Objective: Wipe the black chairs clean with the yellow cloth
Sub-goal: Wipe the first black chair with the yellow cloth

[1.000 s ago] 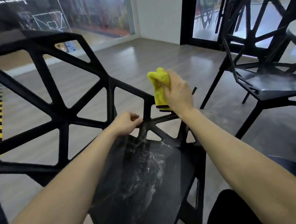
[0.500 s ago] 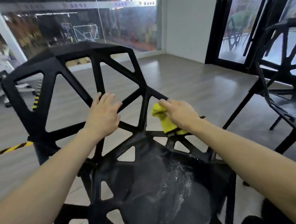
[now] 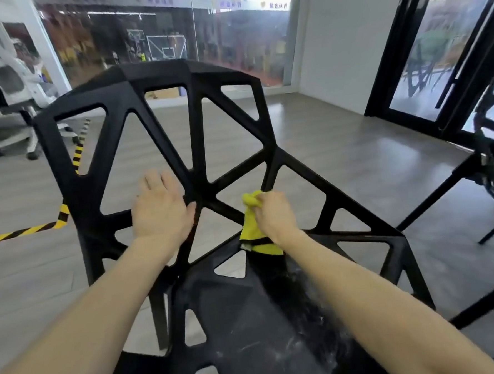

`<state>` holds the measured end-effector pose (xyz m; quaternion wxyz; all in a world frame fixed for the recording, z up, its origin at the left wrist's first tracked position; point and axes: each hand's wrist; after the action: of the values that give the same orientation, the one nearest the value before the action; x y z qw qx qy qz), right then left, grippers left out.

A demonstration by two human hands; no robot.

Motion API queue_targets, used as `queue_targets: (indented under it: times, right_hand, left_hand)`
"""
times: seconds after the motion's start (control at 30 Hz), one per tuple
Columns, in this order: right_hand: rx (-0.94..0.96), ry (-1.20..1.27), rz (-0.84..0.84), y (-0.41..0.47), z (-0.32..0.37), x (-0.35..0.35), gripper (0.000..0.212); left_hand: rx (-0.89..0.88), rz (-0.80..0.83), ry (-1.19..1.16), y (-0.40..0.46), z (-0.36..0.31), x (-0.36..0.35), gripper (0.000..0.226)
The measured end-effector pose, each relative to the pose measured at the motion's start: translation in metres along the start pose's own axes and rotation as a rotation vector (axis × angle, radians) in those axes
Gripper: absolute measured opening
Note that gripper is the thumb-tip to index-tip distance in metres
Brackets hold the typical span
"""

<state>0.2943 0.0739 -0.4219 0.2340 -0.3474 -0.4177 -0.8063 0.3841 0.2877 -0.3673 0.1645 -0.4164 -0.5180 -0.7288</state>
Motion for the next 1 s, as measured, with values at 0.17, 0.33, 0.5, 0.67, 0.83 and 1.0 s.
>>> queue_targets:
  times: [0.17, 0.33, 0.5, 0.67, 0.83, 1.0]
  right_hand:
    - [-0.214, 0.124, -0.415, 0.088, -0.001, 0.062, 0.009]
    - [0.004, -0.066, -0.114, 0.018, -0.021, -0.005, 0.008]
    - [0.011, -0.102, -0.117, 0.044, -0.015, 0.021, 0.015]
    - [0.007, -0.157, -0.234, 0.061, -0.017, 0.036, 0.005]
    - [0.028, -0.149, 0.132, -0.008, -0.003, 0.0, 0.014]
    - [0.22, 0.001, -0.046, 0.004, 0.043, 0.003, 0.029]
  left_hand:
    - [-0.073, 0.108, 0.053, 0.007, 0.002, -0.003, 0.041]
    - [-0.076, 0.102, 0.073, 0.01, 0.005, 0.001, 0.041]
    - [-0.106, 0.098, 0.08, 0.008, 0.005, 0.002, 0.039]
    - [-0.109, 0.122, 0.071, 0.01, 0.006, -0.002, 0.029]
    - [-0.098, 0.116, 0.049, 0.008, 0.007, 0.001, 0.025]
    - [-0.086, 0.124, 0.058, 0.008, 0.004, 0.001, 0.029]
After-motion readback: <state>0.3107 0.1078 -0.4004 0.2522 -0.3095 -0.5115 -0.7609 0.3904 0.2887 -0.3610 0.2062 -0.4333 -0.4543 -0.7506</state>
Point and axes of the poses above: each hand's wrist, its own y-axis towards the middle knuckle, its own x-axis out of the back of the hand, z = x × y, and after that the axes turned 12 degrees about -z, right-handed
